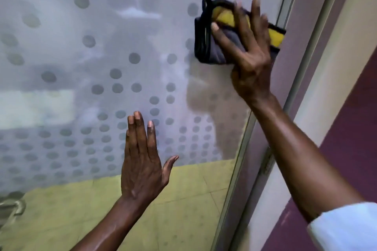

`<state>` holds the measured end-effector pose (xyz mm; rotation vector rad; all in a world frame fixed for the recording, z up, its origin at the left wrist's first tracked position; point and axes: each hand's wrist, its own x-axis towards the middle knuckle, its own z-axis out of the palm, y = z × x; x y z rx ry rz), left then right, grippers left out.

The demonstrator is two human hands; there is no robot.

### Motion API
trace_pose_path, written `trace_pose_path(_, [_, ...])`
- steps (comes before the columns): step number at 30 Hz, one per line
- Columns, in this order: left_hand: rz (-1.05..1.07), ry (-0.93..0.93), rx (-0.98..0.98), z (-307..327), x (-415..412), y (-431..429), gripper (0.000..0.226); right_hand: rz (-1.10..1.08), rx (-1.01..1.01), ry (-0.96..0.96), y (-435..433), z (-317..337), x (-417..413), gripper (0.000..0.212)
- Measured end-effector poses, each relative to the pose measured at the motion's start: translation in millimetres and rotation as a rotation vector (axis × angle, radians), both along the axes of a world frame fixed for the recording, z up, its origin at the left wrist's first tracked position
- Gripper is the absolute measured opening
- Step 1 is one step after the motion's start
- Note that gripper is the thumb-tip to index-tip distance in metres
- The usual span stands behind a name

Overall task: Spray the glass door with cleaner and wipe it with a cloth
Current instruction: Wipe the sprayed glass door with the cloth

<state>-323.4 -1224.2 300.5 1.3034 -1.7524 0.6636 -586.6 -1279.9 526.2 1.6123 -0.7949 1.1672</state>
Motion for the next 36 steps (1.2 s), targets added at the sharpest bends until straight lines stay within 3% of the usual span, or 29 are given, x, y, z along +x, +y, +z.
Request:
trace_pose_path(2, [0.002, 0.006, 0.004, -0.4, 0.6, 0.7, 0.113, 0.010, -0.079, 0.012, -10.8, 41.5, -9.6, 0.048])
trace_pose_path(5, [0.013, 0.016, 0.019, -0.5, -0.4, 2.7, 0.115, 0.018, -0.069, -0.013, -17.2, 47.6, -14.0, 0.048])
trace_pose_path(16, [-0.012, 0.018, -0.002, 8.5, 1.5, 19.5, 0.109, 0.121, 0.281, -0.225, 16.9, -147.5, -10.7, 0.078])
trace_pose_path(23, [0.044, 0.033, -0.010, -1.8, 57.4, 35.7, 0.104, 0.099, 0.266, -0.556, 20.4, -193.7, 20.3, 0.100])
trace_pose_path(25, [0.119, 0.055, 0.017, -11.2, 84.6, 41.0, 0.105, 0.105, 0.258, -0.643, 20.0, -195.0, 35.3, 0.090])
trace_pose_path(27, [0.158, 0.062, 0.037, -18.9, 107.5, 44.6, 0.109, 0.113, 0.242, -0.738, 22.0, -196.4, 50.3, 0.060])
trace_pose_path(29, [0.193, 0.056, 0.055, -23.5, 132.4, 47.5, 0.113, 0.130, 0.233, -0.829, 24.0, -197.5, 71.4, 0.059])
trace_pose_path(32, [0.223, 0.044, 0.065, -24.9, 166.2, 50.7, 0.115, 0.155, 0.257, -0.931, 28.8, -203.1, 114.5, 0.094])
trace_pose_path(36, [0.235, 0.052, 0.058, -24.7, 201.9, 60.8, 0.115, 0.194, 0.296, -1.000, 40.3, -205.9, 176.0, 0.101])
